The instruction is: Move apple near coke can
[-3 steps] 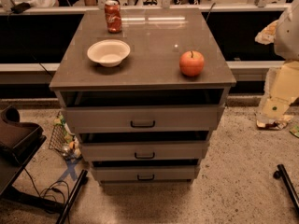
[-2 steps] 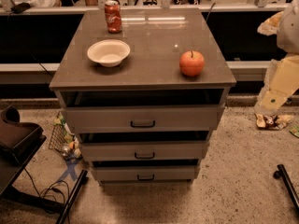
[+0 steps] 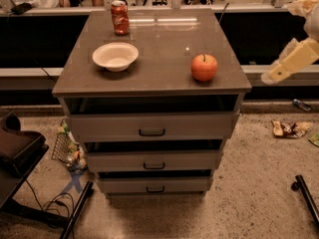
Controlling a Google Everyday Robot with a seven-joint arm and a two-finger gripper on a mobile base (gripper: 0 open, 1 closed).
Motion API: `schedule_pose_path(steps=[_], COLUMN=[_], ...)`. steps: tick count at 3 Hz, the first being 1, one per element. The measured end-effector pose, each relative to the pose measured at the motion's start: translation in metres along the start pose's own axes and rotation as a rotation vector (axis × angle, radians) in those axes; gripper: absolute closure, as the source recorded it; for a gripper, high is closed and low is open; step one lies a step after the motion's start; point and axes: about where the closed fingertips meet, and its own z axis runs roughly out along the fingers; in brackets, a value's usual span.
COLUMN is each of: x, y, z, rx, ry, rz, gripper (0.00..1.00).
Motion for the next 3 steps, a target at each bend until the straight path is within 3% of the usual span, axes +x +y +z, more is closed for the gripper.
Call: schedule_pose_path(steps=[1, 2, 3], x=[0.009, 0.015, 0.02], y=[-0.039, -0.059, -0.053], z=[0.042, 0.085, 0.097], rx=[0.075, 0.118, 0.123], ry=[-0.238, -0.509, -0.606], rz=[0.11, 0.291, 0.376], gripper=[0.0, 0.0, 0.0])
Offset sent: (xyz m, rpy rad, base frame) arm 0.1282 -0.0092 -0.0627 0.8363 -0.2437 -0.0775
